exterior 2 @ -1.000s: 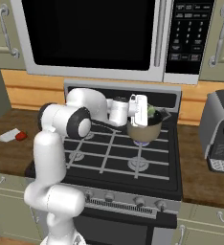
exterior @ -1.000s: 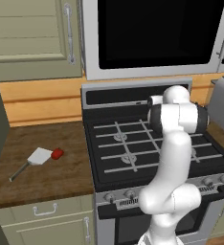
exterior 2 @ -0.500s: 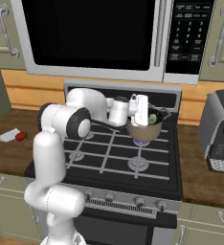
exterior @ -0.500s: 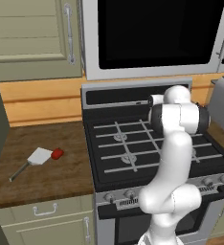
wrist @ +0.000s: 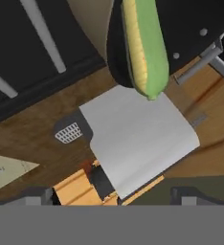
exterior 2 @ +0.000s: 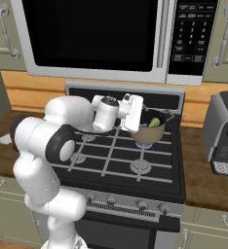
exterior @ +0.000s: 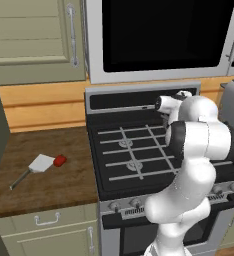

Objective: Put the corn and bell pepper in the pot. Retrieve the spatula and lightly stir the vegetables in the pot.

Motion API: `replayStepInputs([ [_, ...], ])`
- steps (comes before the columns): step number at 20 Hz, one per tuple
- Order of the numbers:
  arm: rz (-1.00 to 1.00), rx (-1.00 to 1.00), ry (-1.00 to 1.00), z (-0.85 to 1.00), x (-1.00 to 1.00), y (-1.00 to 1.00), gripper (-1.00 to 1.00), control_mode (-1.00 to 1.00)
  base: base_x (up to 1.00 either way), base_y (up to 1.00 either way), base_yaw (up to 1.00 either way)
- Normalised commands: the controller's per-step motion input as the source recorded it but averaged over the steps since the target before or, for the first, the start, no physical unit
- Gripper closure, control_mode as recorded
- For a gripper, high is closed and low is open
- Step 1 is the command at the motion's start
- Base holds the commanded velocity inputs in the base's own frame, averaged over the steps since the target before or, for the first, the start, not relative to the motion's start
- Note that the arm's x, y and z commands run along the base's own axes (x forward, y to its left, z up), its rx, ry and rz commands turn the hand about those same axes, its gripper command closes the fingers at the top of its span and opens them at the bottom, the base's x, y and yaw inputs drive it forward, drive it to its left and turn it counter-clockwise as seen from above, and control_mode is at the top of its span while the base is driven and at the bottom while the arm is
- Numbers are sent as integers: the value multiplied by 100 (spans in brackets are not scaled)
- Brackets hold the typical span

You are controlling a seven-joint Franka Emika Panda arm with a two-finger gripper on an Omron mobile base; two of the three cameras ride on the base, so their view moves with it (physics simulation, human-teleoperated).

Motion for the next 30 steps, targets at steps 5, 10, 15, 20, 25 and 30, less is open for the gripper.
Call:
replayStepInputs([
  [5, -1, 11, -2, 22, -100, 96, -100, -100, 0, 0, 0],
  [10, 0, 13, 0, 8, -100, 100, -100, -100, 0, 0, 0],
  [15, 4, 6, 0, 3, -97, 100, -100, -100, 0, 0, 0],
  [20, 41, 21, 13, 0, -30, 100, -100, -100, 0, 0, 0],
  [25, 65, 34, 25, -2, 0, 100, -100, -100, 0, 0, 0],
  [30, 58, 15, 11, -16, 0, 100, -100, -100, 0, 0, 0],
])
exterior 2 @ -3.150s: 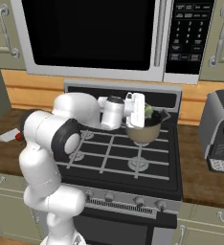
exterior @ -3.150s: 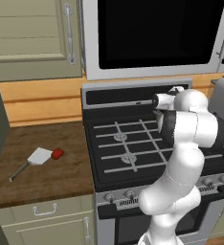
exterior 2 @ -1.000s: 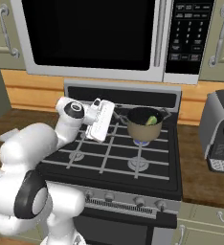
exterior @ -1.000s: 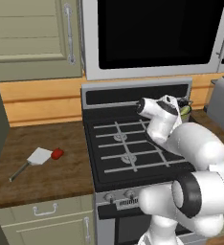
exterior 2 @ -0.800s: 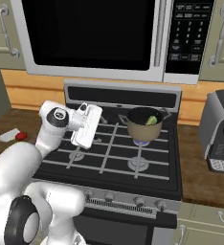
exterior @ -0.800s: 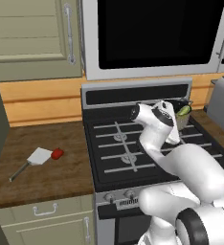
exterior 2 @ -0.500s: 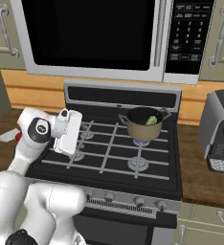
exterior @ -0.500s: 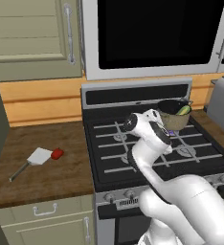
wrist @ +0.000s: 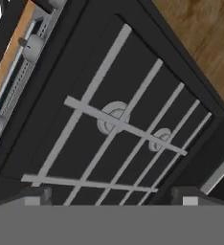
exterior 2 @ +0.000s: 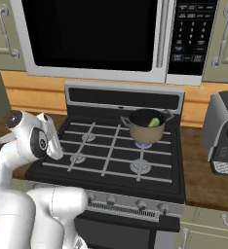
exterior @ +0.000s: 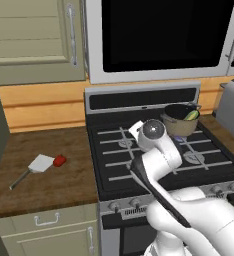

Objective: Put the corn and bell pepper in the pot. Retrieve the spatula and lightly stir the vegetables in the pot.

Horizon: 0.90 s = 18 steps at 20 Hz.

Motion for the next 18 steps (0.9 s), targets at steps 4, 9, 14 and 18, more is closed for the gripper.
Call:
replayStepInputs([
  [4, 47, 5, 10, -21, 23, 100, -100, -100, 0, 0, 0],
  [9, 55, 10, 14, -25, 34, 100, -100, -100, 0, 0, 0],
  [14, 33, 13, 17, -1, 28, 100, -100, -100, 0, 0, 0],
  [18, 2, 8, 26, 8, 30, 100, -100, -100, 0, 0, 0],
])
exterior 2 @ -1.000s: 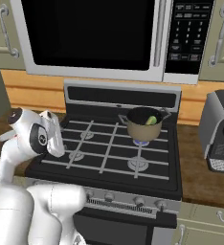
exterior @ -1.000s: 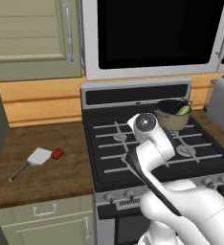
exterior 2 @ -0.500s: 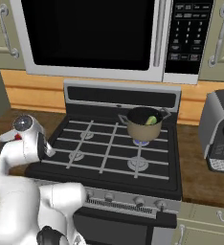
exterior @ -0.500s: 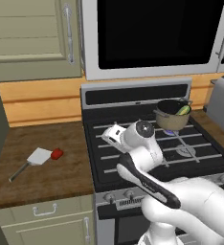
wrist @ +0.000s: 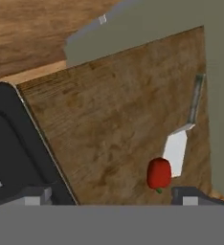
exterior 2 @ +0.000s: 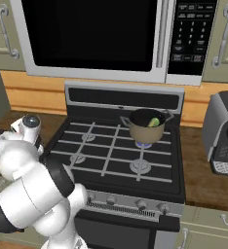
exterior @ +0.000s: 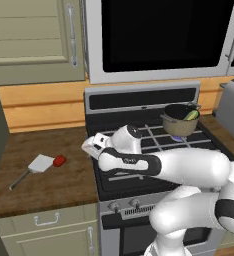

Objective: Put the corn and bell pepper in the pot. Retrieve the spatula and lightly stir the vegetables in the pot.

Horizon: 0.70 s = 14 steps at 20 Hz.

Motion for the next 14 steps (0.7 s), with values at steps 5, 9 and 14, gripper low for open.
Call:
replayStepInputs([
  [5, -2, 0, 33, 0, 37, 100, -100, -100, 0, 0, 0],
  [9, -4, 0, 22, 0, 69, 96, -100, -100, 0, 0, 0],
  [14, 0, -8, 14, -9, 71, 58, -100, -100, 0, 0, 0],
])
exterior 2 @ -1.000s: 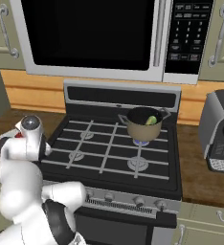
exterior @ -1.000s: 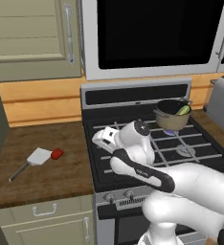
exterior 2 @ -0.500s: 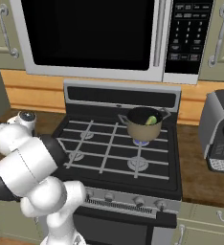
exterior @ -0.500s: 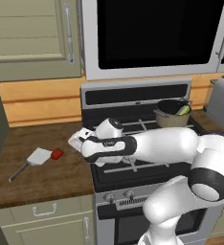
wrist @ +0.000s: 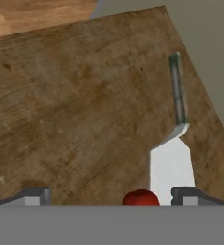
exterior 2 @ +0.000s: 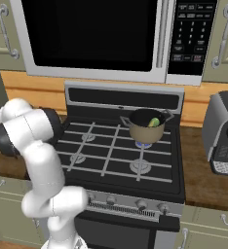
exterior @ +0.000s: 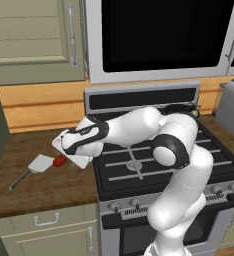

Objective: Put the corn and bell pepper in the pot. Retrieve the spatula and lightly stir the vegetables in the pot.

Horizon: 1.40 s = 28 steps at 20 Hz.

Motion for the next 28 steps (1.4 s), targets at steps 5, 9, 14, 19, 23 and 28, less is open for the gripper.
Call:
replayStepInputs([
  [5, 0, -20, 0, -33, 40, 54, -100, -100, 0, 0, 0],
  [9, 0, -22, 0, -39, 28, 42, -100, -100, 0, 0, 0],
  [14, 0, -14, 0, -26, 46, 6, -100, -100, 0, 0, 0],
  [19, 0, -10, 0, -26, 48, 0, 100, -100, 0, 0, 0],
  [23, 0, -4, 0, -22, 19, -23, 100, -100, 0, 0, 0],
  [28, 1, 0, -11, 4, -20, -84, 100, -100, 0, 0, 0],
])
